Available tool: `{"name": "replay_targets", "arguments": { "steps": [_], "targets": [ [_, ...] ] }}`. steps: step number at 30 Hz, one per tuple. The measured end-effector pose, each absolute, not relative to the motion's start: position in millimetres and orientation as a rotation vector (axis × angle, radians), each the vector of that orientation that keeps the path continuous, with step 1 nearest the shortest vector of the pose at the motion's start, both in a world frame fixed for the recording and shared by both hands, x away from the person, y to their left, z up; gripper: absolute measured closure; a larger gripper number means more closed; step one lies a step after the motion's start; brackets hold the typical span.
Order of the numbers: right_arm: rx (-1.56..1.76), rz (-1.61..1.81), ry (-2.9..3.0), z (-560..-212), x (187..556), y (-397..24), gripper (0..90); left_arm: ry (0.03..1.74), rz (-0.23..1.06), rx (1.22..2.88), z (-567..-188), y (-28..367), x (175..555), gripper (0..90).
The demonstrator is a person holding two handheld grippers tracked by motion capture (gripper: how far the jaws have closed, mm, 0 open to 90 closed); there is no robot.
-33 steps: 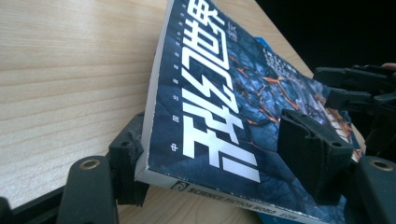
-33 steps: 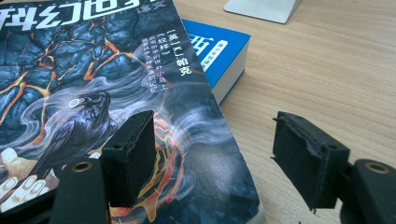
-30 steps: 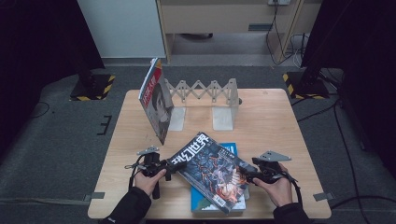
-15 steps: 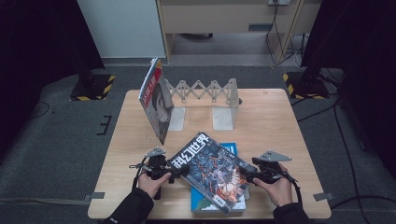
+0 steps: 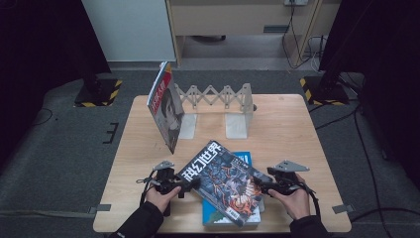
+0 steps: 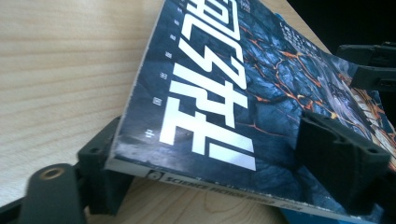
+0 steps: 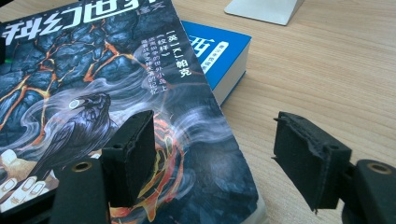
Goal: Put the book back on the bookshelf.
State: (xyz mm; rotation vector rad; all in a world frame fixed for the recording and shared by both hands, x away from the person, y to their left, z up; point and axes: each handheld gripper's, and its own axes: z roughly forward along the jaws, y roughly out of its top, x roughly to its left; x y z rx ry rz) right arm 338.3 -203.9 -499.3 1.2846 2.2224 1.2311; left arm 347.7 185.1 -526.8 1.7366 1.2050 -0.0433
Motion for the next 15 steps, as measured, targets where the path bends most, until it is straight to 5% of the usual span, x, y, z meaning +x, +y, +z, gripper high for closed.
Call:
{"name": "replay_targets", "arguments": {
  "steps": [7, 15],
  "targets": [
    [1.282, 1.228, 2.223, -499, 338, -204, 29.3, 1.185, -0.143, 1.746, -528, 173, 350, 13.8],
    [1.284, 1.229, 2.222, -499, 338, -204, 29.3, 1.233, -0.118, 1.661, -521, 186, 353, 32.4]
  ]
}}
